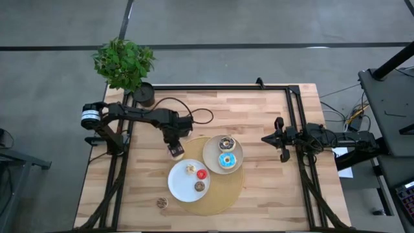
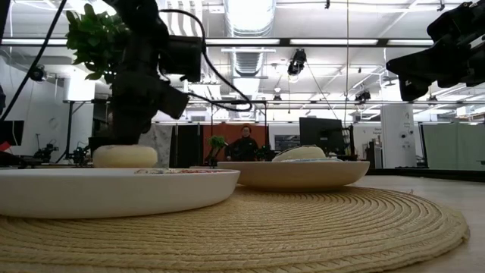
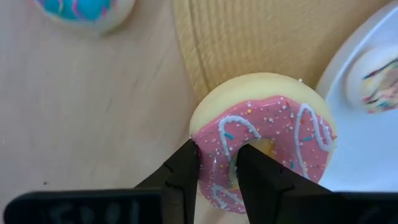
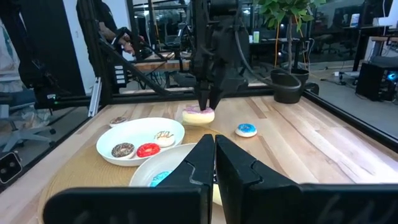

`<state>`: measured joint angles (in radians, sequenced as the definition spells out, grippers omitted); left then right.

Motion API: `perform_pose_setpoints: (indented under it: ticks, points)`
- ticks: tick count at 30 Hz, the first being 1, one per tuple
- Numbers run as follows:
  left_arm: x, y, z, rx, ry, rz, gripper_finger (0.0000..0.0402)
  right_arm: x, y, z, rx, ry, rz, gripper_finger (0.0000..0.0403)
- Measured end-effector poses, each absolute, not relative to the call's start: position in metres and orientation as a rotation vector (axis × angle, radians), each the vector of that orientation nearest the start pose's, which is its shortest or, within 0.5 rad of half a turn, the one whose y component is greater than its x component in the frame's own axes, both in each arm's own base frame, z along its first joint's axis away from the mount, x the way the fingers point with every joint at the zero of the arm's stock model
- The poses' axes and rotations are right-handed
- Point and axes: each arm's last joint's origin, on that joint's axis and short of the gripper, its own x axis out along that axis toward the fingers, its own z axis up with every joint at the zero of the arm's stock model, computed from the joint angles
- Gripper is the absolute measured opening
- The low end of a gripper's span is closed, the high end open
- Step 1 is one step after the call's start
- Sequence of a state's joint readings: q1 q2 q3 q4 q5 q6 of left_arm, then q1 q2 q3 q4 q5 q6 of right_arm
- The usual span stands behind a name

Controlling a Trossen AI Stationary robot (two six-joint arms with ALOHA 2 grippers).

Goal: Pick & Place donuts
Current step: Put the large pink donut on the gray plate

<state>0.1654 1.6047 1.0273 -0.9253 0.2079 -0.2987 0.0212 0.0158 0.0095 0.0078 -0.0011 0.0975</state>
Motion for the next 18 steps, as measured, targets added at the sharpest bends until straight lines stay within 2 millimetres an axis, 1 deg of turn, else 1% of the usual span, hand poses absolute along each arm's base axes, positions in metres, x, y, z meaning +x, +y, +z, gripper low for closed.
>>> perform_pose_setpoints:
  ticks: [11,14,18]
  points:
    - [0.295,0.044,0.224,-0.506,1.342,0.167,0.0078,0.098,0.002,0.166,0.100,-0.001,0.023,0.0009]
    - [0.303,0.045,0.230,-0.503,1.319,0.163,0.0078,0.098,0.002,0.166,0.097,0.000,0.022,0.0009]
    - [0.313,0.047,0.232,-0.503,1.312,0.161,0.0078,0.098,0.002,0.166,0.100,0.000,0.022,0.0009]
